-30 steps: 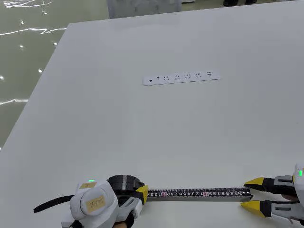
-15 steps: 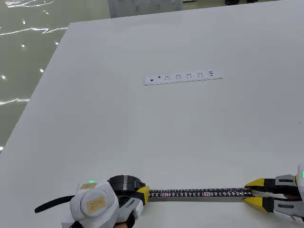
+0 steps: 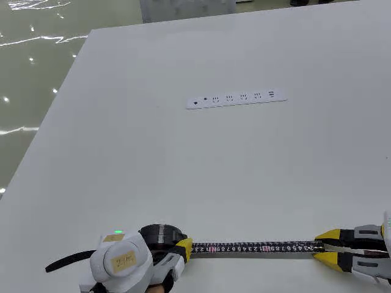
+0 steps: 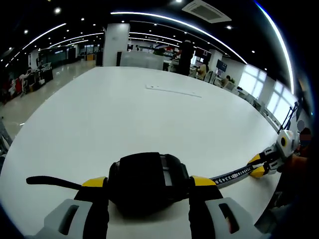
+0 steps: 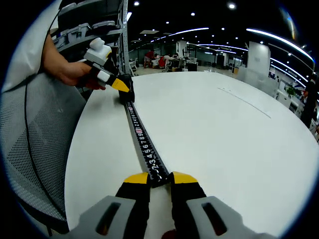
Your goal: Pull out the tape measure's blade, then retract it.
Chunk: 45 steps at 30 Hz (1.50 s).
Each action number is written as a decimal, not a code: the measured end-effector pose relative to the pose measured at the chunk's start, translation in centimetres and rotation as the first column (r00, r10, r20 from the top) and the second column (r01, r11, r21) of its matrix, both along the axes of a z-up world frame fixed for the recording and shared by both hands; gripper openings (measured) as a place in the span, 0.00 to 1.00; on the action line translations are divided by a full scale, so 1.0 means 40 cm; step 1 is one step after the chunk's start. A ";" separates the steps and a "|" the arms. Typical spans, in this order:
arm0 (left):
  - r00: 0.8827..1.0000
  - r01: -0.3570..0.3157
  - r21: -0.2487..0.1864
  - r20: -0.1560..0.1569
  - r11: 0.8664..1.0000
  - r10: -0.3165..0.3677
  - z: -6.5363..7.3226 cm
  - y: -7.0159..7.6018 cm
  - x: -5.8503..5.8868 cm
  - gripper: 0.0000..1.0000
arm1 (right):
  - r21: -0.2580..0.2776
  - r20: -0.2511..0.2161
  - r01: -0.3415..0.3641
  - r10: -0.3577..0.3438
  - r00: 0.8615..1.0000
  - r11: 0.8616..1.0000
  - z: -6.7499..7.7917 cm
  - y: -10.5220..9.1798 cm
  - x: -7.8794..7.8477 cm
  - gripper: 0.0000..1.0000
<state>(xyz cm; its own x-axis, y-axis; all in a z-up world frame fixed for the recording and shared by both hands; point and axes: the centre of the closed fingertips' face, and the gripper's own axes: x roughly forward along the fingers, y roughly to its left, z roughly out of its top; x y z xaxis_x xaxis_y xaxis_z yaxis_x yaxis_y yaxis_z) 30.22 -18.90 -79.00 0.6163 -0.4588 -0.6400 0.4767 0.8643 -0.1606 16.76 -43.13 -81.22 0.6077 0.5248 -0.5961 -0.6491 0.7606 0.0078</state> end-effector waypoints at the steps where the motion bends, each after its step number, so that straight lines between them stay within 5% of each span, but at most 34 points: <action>1: 1.000 -0.001 0.000 0.000 1.000 0.001 0.001 0.000 0.000 0.62 | 0.000 0.000 0.000 0.000 1.000 1.000 0.000 0.000 0.000 0.14; 8: 1.000 -0.012 -0.013 -0.005 1.000 0.012 0.006 0.000 0.001 0.62 | 0.002 -0.001 0.002 -0.002 1.000 1.000 0.004 0.000 0.000 0.14; 15: 1.000 0.010 0.040 -0.012 0.999 -0.010 -0.001 -0.003 0.000 0.61 | -0.001 -0.008 0.003 -0.003 1.000 1.000 0.004 -0.001 0.001 0.14; 25: 0.999 0.012 0.060 -0.032 0.998 -0.010 -0.003 0.001 -0.002 0.60 | -0.016 -0.019 -0.004 0.004 1.000 1.000 0.007 0.000 -0.001 0.14; 45: 0.999 0.018 0.055 -0.048 0.998 -0.015 -0.004 0.002 -0.002 0.59 | 0.082 0.002 -0.052 0.052 0.999 0.995 0.009 0.080 0.042 0.13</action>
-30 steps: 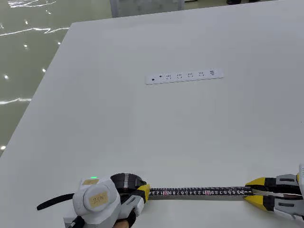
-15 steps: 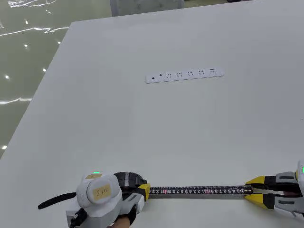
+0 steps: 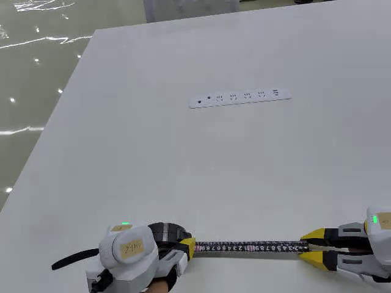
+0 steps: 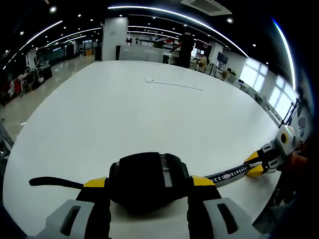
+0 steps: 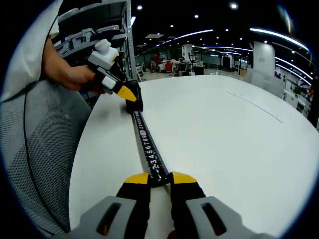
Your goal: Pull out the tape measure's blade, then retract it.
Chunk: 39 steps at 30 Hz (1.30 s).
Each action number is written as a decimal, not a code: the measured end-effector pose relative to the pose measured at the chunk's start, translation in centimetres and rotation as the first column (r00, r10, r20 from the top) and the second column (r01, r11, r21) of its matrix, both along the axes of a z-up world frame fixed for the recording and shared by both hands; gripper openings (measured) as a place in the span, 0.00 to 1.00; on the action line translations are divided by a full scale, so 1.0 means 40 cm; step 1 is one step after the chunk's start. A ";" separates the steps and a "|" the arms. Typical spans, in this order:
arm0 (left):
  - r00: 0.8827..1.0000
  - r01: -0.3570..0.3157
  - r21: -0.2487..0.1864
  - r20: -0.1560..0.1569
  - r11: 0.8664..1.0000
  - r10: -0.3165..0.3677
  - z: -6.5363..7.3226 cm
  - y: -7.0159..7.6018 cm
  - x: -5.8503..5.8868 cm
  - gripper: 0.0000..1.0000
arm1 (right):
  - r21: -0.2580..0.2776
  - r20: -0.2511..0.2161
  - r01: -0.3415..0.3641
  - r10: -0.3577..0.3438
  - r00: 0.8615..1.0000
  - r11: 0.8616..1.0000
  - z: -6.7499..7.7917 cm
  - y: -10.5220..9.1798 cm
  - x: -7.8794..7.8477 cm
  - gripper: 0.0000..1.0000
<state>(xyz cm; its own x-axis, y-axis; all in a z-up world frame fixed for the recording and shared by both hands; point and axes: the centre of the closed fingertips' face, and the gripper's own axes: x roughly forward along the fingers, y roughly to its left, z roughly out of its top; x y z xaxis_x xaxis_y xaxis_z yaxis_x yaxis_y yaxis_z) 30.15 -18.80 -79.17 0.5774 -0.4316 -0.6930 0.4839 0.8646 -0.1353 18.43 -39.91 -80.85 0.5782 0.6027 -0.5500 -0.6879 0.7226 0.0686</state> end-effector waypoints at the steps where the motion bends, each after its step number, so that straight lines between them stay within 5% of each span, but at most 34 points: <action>1: 1.000 0.001 0.000 0.000 1.000 -0.001 0.000 0.000 0.000 0.59 | 0.000 0.004 -0.004 0.004 1.000 1.000 -0.003 0.006 0.003 0.13; 39: 0.999 -0.017 -0.042 -0.030 0.999 0.015 0.002 0.003 -0.001 0.58 | 0.105 0.021 -0.077 0.075 0.997 0.991 -0.003 0.130 0.076 0.12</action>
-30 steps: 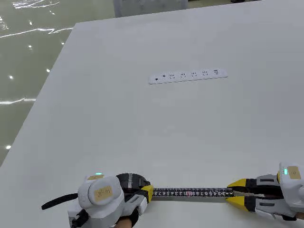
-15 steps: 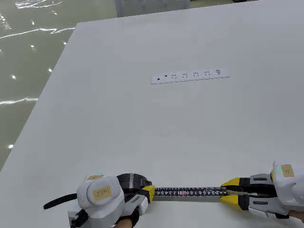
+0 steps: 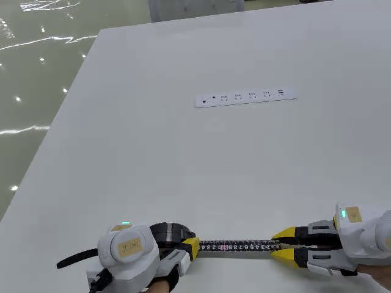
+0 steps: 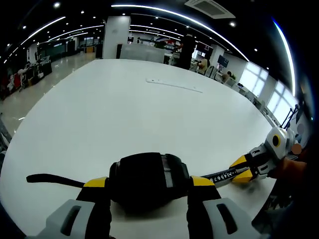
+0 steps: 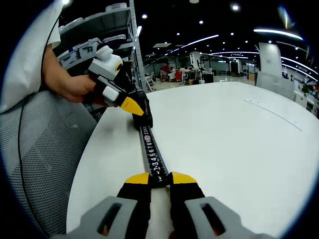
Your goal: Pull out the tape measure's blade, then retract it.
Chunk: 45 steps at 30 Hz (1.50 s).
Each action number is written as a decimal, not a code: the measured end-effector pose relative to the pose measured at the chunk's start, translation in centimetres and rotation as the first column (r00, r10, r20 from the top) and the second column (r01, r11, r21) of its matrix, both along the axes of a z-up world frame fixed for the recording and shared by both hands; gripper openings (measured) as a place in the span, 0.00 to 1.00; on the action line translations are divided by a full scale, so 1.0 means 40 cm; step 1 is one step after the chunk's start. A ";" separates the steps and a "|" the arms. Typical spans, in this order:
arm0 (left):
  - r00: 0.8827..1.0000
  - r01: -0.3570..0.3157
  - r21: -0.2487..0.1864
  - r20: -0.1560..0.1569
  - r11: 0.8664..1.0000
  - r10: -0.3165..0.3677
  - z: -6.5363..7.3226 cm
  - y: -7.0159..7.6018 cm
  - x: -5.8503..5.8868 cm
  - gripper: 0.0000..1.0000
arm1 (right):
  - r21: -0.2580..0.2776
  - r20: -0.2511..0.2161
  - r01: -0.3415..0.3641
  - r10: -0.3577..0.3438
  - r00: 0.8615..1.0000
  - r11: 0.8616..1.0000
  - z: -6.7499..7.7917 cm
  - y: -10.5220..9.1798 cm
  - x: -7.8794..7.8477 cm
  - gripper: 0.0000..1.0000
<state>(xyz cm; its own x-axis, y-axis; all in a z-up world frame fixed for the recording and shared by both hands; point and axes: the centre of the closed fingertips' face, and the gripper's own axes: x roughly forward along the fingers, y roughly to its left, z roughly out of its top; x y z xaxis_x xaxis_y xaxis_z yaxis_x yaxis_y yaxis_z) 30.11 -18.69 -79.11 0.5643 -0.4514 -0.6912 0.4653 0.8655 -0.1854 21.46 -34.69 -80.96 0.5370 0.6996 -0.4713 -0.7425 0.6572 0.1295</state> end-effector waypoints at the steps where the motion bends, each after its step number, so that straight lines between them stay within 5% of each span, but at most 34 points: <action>1: 1.000 0.001 0.000 0.000 1.000 -0.001 0.000 0.000 0.000 0.58 | 0.009 0.002 0.000 0.000 1.000 1.000 0.003 0.004 0.002 0.12; 4: 1.000 -0.002 -0.003 -0.002 1.000 0.002 0.000 -0.001 -0.001 0.58 | 0.002 0.005 -0.010 0.010 1.000 1.000 0.004 0.012 0.004 0.12; 5: 1.000 0.003 0.003 -0.003 1.000 -0.003 -0.001 -0.002 -0.002 0.58 | 0.051 0.010 -0.004 0.003 1.000 0.999 0.018 0.025 0.010 0.12; 7: 1.000 0.001 0.000 -0.002 1.000 -0.001 -0.001 -0.002 0.000 0.58 | 0.018 0.014 -0.014 0.014 1.000 1.000 0.010 0.030 0.018 0.12; 25: 1.000 -0.016 -0.027 -0.021 0.999 0.016 0.001 0.001 0.002 0.58 | 0.063 0.023 -0.057 0.056 0.998 0.996 0.015 0.157 0.085 0.12; 45: 0.999 -0.014 -0.047 -0.038 0.999 0.012 0.003 0.001 0.000 0.59 | 0.081 0.015 -0.088 0.087 0.996 0.993 0.005 0.245 0.123 0.11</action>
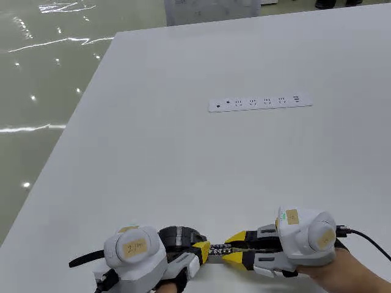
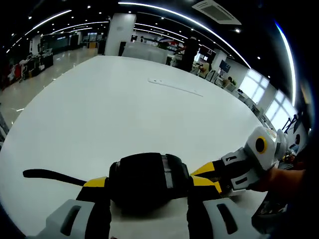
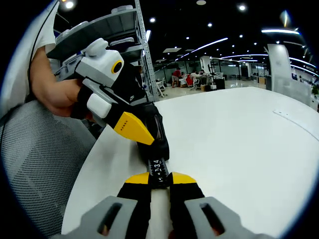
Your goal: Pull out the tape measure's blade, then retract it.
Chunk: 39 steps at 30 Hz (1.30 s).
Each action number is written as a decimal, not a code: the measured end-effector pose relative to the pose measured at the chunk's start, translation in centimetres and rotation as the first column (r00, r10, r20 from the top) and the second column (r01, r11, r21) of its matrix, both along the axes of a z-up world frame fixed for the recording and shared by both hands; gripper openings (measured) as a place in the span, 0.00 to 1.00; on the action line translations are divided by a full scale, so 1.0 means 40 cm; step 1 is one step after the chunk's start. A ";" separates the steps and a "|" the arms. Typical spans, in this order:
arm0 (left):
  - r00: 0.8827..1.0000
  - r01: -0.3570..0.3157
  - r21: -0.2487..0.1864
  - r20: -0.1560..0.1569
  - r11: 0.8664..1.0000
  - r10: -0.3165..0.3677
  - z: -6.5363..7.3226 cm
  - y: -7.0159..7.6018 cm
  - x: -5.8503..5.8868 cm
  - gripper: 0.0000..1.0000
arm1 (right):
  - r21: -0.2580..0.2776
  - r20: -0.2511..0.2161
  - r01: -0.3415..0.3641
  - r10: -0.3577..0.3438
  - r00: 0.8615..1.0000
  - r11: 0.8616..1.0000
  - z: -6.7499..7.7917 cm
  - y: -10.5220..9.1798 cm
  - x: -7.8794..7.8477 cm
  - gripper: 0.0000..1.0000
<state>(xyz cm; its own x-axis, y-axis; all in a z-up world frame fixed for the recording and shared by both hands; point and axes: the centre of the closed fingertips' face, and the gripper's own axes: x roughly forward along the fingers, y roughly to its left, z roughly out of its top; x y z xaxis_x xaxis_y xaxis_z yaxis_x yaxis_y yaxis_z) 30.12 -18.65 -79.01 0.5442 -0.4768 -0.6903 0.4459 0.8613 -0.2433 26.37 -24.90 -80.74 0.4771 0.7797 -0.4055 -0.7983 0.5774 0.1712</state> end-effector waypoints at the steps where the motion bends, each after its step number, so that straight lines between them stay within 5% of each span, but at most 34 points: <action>1: 1.000 -0.002 0.000 0.001 1.000 0.002 0.000 0.000 0.000 0.59 | 0.004 -0.004 0.000 0.000 1.000 1.000 0.000 0.000 -0.001 0.11; 39: 1.000 -0.001 -0.024 -0.016 1.000 0.001 0.003 0.003 0.001 0.59 | -0.008 0.003 -0.027 0.027 1.000 1.000 -0.001 0.051 0.021 0.11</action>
